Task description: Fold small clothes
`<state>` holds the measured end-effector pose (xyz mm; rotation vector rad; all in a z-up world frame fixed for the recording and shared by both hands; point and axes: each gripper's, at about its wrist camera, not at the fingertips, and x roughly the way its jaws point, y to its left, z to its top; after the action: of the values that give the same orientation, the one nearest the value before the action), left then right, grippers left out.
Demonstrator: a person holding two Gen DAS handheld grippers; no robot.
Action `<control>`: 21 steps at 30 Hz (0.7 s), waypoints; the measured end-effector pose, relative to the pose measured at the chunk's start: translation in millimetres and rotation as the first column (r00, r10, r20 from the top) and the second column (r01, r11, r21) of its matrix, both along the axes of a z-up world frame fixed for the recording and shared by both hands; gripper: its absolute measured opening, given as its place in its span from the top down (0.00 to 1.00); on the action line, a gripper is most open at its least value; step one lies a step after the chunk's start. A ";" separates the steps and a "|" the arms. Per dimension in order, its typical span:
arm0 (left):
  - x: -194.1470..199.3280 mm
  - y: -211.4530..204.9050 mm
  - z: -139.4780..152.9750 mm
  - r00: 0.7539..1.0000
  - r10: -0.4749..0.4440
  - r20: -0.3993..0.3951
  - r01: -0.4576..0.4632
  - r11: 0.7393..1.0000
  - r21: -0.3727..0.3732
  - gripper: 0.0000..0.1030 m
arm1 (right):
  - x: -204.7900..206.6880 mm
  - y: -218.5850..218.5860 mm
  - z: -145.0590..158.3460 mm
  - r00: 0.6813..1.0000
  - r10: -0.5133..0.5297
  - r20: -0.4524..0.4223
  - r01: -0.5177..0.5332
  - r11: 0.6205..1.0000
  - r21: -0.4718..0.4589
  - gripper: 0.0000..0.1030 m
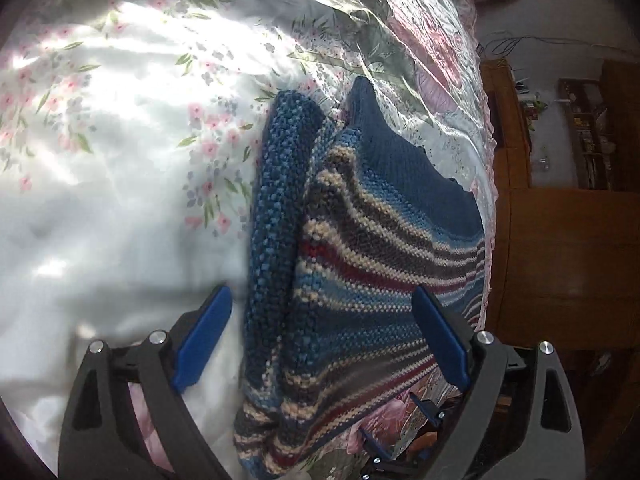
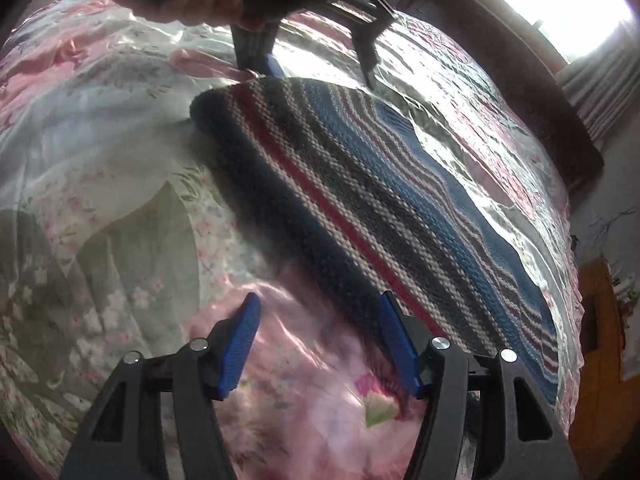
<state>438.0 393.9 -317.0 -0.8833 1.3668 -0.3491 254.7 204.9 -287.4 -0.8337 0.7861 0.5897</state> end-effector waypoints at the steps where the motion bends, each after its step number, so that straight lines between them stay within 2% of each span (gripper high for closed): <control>1: 6.2 -1.8 -1.7 1.000 -0.009 -0.001 0.009 1.000 0.001 0.12 | -0.1 8.5 -0.9 1.000 0.006 -0.002 -0.006 1.000 0.006 0.41; 11: 50.3 -16.4 -12.1 0.996 -0.086 0.007 0.086 0.996 -0.019 0.12 | 20.5 55.2 -11.1 0.998 0.051 0.039 -0.052 0.999 0.017 0.41; 21: 68.7 -31.0 -13.0 0.991 -0.132 0.019 0.133 0.991 -0.031 0.12 | 15.4 110.2 -14.4 0.980 0.072 0.187 -0.066 0.997 -0.038 0.42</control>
<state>506.8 362.8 -330.0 -0.8162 1.4109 -0.4812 270.1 315.1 -301.8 -0.9343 0.5965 0.5518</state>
